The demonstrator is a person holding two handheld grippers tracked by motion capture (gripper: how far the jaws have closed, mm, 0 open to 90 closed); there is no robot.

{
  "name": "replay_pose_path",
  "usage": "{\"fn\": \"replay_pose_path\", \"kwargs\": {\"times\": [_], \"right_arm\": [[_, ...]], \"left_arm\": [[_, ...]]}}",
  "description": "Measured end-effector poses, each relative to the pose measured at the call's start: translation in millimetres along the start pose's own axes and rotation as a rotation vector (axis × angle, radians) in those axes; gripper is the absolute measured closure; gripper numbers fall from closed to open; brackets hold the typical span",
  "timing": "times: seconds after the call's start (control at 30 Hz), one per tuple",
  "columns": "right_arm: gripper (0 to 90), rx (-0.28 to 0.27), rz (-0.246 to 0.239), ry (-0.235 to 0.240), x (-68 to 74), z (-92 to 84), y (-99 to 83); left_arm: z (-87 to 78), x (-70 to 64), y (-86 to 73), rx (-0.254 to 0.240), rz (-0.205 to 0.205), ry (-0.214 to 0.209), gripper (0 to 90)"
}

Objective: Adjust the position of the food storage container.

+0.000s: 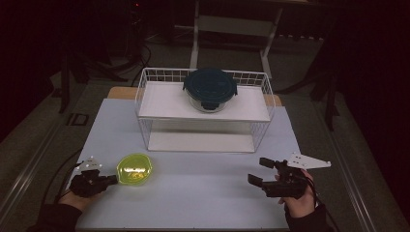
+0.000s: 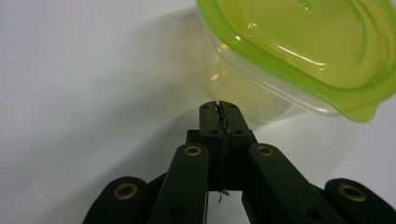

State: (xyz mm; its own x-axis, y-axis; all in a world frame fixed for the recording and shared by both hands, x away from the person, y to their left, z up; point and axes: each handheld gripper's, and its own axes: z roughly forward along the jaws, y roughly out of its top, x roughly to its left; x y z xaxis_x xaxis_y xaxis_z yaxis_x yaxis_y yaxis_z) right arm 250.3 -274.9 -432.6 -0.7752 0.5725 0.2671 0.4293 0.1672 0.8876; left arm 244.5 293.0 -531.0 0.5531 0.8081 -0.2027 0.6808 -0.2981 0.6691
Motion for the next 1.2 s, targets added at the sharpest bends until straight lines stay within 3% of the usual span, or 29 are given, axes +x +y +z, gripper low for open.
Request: {"fn": "replay_pose_path", "kwargs": {"times": [0.37,0.7,0.9,1.2], "right_arm": [[14.8,-0.006,0.007,0.005,-0.7,0.2,-0.8],[14.8,0.007,0.013,0.016,0.1,4.1,-2.6],[14.8,0.009,0.010,0.019,0.7,4.6,-3.0],[14.8,0.013,0.010,0.023,1.8,5.6,-4.3]], "left_arm": [[18.4,-3.8,15.0,0.013,0.031,0.002,88.6],[34.2,-15.6,29.5,0.026,0.065,-0.013,88.6],[26.6,-9.9,29.4,-0.009,0.040,-0.009,88.6],[33.2,-12.3,35.1,0.003,0.043,-0.026,88.6]]}}
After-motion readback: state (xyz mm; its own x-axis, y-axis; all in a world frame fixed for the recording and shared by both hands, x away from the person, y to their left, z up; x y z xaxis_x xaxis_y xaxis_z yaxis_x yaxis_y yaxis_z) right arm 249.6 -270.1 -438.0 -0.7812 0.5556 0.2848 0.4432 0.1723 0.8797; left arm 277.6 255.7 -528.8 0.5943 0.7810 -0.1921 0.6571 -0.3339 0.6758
